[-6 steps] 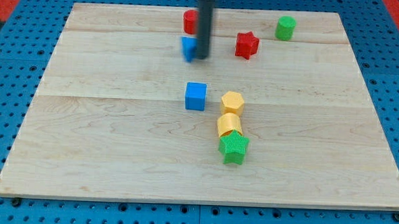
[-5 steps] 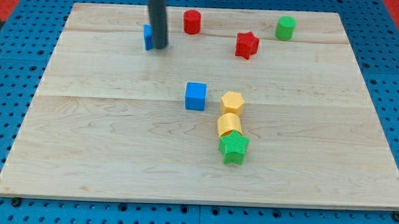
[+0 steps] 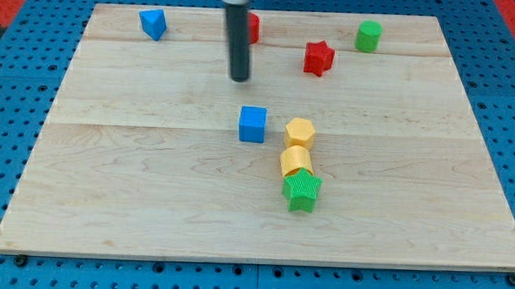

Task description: Push the blue cube to the bottom left of the blue triangle

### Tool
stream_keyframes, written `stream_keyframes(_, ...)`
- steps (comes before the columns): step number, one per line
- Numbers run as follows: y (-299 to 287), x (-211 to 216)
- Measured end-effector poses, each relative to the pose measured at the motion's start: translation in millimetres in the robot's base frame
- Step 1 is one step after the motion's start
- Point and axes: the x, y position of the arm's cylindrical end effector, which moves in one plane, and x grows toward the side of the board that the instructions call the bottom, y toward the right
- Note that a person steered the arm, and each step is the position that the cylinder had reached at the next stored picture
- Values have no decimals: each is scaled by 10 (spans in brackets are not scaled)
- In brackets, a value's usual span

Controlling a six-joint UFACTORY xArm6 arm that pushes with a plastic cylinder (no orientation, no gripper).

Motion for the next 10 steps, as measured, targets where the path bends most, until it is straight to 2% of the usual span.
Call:
stream_keyframes(2, 462, 773)
stream_keyframes(3, -354, 970)
stream_keyframes(4, -649, 850)
stream_keyframes(5, -1328, 552)
stream_keyframes(6, -1186, 782)
stream_keyframes(7, -1614, 816)
stream_keyframes(8, -1955, 527)
stream_keyframes(9, -1989, 340)
stream_keyframes(10, -2047, -150)
